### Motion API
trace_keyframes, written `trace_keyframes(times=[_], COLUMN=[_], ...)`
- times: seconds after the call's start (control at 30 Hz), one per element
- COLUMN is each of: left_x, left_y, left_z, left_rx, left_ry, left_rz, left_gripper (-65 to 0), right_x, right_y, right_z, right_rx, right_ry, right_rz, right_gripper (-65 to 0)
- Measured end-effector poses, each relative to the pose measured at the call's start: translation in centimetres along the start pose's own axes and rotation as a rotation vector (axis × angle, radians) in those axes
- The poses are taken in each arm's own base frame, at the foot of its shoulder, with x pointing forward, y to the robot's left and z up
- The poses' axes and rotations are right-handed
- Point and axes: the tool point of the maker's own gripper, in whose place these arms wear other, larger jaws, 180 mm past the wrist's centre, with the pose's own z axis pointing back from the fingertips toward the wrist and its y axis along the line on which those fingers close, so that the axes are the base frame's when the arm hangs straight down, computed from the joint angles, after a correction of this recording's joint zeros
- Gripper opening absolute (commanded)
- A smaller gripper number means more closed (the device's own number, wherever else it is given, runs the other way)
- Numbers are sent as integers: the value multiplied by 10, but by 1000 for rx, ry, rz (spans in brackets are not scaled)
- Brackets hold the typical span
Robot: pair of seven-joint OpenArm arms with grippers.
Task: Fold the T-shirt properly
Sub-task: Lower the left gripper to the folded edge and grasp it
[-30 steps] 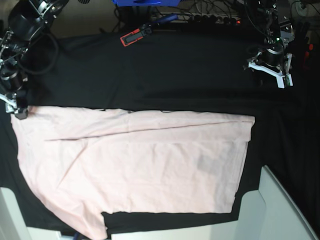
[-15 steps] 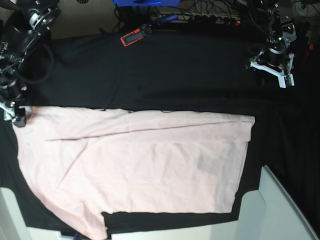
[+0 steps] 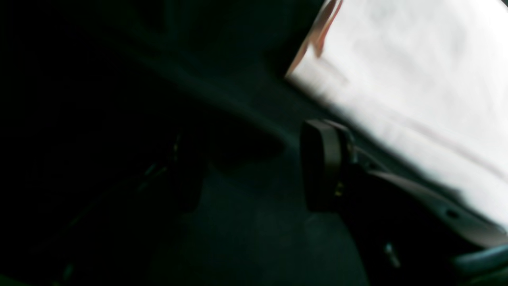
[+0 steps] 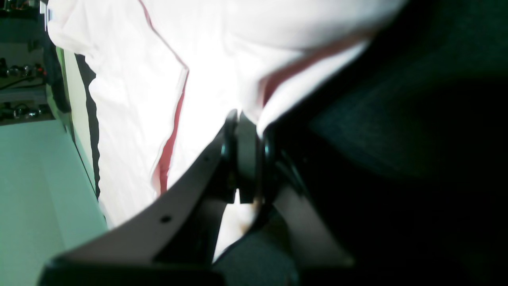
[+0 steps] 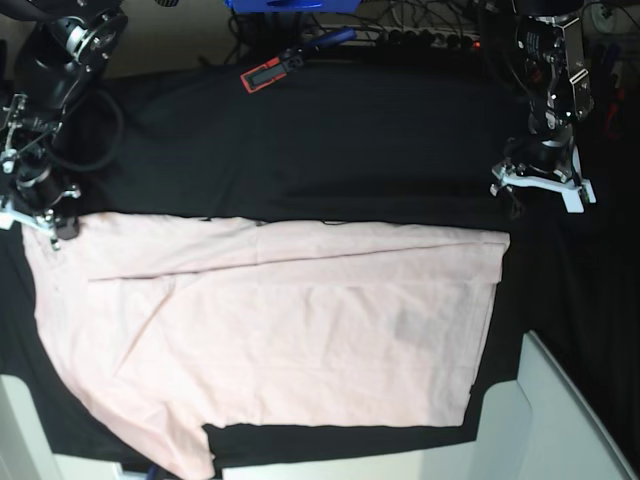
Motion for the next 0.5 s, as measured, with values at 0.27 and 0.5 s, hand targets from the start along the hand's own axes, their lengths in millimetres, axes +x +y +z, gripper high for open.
trace_keyframes(times=[0.27,0.5], left_x=[16,6], left_y=[-23,-30], left_z=[-1,-23], left_rx=[-49,-50], left_ry=[-10,30], left_rz=[1,71], left_gripper=[-277,-277], right_x=[1,0], right_y=[-2,-2], right_z=[1,1], right_rx=[-4,-6], right_ry=[1,3], right_rz=[2,0], right_gripper=[-650,-650])
